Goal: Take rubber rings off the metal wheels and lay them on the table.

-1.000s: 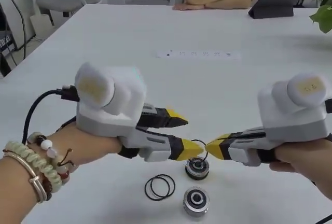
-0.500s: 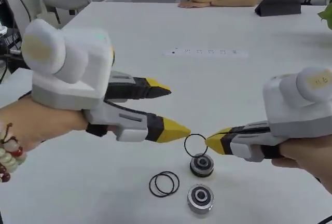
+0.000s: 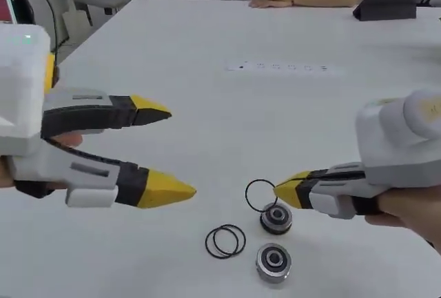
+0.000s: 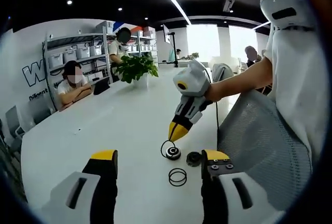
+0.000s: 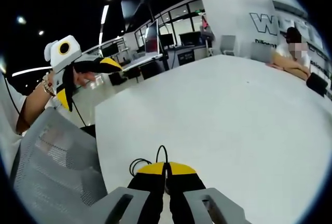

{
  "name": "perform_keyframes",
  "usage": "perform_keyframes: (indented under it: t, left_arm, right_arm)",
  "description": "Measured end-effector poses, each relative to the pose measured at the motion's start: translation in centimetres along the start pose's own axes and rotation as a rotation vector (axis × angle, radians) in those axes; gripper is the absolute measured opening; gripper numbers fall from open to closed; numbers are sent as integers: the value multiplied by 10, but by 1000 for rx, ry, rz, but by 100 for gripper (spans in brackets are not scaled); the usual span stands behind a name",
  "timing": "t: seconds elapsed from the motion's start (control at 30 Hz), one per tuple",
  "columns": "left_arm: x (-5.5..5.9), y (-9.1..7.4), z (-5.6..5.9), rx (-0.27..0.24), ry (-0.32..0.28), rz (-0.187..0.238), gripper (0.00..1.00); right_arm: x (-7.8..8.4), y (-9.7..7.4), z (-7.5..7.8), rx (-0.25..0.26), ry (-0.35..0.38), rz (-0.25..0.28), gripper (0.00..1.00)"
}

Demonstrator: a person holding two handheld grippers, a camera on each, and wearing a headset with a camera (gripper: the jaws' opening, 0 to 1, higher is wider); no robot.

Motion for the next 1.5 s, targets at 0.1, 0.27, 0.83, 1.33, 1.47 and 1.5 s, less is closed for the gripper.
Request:
perform_keyframes:
  t: [0.1,0.27,0.83,1.33,1.47,1.5]
  left_arm:
    - [2,-8,4,-17,-12,21,67]
    - [14,-15,9,-50,-24,-5,73]
    - [49,-19,41,-46,-165,-9,87]
    - [59,-13,50,-40,-212,-32,90]
    - [62,-12,49,-39,-222,-36,89]
    - [64,-11,49,-37,-229,-44,89]
  right_arm:
    - [-1,1,-3,-9,-4,-1,0]
    - [-1,3,-6,-23,-14,-9,0]
    - [-2,10,-20,-69,-39,-29,0]
    - [6,18,-27,-86,-50,-84,0]
    - [11,27,-28,-95,-43,-120,0]
    - [13,29,-29,-96,-44,-135,0]
Point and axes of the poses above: the centre of the closed fingertips' face, and the gripper's own axes: y roughly forward along the fingers, z roughly to its right, x roughly out of its underside, the point moved 6 cm from there along -y, roughly backward along the fingers, and after that the axes turned 6 degrees about -z, right-handed, at the moved point
